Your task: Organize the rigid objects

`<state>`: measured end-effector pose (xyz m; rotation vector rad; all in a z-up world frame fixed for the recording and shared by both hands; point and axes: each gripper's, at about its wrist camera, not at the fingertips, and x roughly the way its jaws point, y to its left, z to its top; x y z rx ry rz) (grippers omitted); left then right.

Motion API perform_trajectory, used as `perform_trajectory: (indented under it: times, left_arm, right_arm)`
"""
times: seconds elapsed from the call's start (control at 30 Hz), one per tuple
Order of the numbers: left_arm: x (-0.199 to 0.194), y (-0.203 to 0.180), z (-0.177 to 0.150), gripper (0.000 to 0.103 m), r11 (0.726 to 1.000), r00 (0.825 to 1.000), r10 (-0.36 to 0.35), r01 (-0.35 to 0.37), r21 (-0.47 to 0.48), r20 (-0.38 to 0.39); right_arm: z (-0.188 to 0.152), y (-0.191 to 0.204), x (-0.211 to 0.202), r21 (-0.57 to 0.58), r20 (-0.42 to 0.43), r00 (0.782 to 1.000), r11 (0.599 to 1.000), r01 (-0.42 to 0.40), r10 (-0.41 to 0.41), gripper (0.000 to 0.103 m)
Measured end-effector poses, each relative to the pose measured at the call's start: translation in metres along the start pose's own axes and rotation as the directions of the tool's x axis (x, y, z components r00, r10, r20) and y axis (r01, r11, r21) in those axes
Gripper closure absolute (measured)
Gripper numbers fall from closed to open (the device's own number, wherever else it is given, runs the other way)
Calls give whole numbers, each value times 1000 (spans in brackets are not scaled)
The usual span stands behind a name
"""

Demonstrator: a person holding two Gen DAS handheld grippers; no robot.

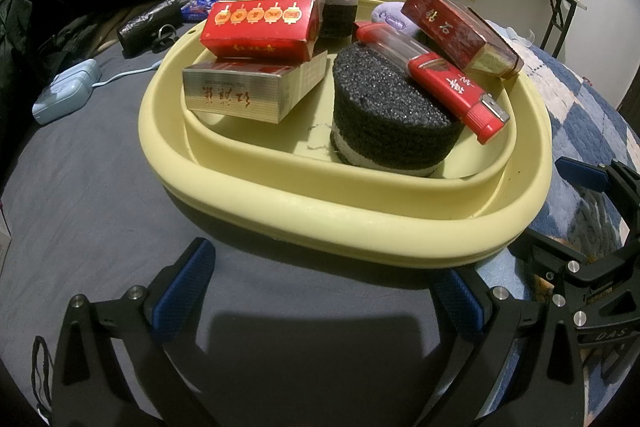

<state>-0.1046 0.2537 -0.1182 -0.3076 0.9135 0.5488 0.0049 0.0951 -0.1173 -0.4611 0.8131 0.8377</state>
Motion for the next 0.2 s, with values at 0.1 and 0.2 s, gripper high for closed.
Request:
perform_trajectory:
  times: [0.1,0.2]
  left_arm:
    - [0,0,0,0,1000,1000,-1,1,-1,0]
    - [0,0,0,0,1000,1000,-1,1,-1,0]
  right_arm:
    - [0,0,0,0,0,1000,1000,0,0,0]
    - [0,0,0,0,0,1000,1000,0,0,0]
